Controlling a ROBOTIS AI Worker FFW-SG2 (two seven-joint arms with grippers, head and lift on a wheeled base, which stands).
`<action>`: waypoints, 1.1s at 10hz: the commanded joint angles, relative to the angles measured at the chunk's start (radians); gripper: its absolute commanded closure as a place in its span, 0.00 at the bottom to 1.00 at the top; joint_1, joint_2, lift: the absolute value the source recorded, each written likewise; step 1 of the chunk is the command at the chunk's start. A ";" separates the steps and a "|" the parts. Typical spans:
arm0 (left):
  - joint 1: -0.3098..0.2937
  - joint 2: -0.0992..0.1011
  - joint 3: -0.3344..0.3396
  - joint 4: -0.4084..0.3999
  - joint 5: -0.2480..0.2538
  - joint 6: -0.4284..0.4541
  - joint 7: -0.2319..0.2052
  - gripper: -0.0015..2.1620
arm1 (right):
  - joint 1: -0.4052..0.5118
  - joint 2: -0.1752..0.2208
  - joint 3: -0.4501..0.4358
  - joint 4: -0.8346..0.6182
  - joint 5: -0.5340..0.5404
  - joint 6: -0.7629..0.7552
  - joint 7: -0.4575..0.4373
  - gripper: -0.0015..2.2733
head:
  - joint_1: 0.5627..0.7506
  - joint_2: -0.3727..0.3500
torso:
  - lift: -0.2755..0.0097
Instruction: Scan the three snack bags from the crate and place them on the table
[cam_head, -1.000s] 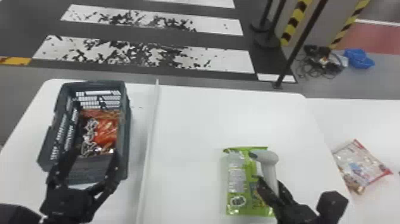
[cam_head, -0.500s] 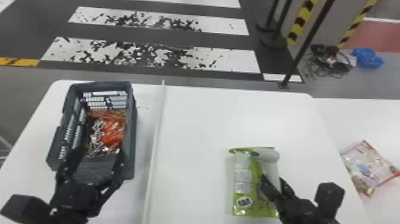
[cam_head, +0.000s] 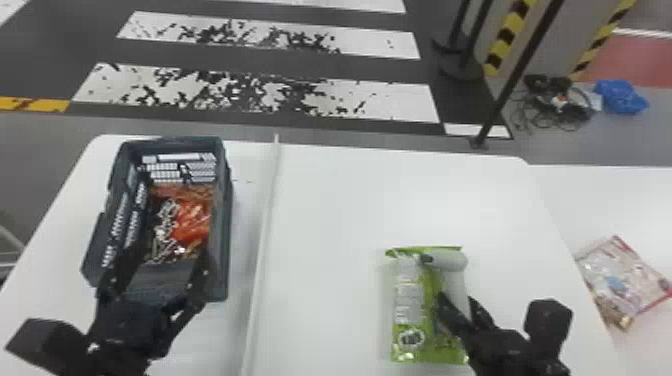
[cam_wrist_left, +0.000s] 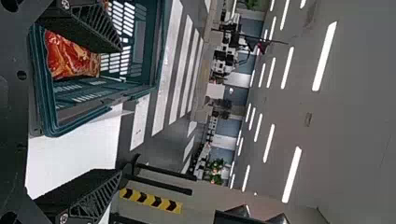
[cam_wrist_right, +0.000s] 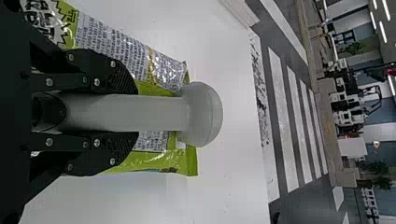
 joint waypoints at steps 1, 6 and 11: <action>0.000 0.002 -0.001 0.000 0.000 0.000 0.000 0.04 | 0.026 0.000 -0.015 -0.051 -0.017 -0.013 0.000 0.98 | 0.70 0.40 | 0.84; 0.026 0.002 -0.005 -0.026 -0.001 -0.006 -0.003 0.04 | 0.026 -0.011 -0.124 -0.095 -0.067 0.024 0.009 0.98 | 0.70 0.30 | 0.84; 0.057 0.002 -0.005 -0.052 -0.015 -0.009 -0.003 0.04 | -0.195 -0.116 -0.198 0.198 -0.015 0.101 0.009 0.98 | 0.70 0.14 | 0.84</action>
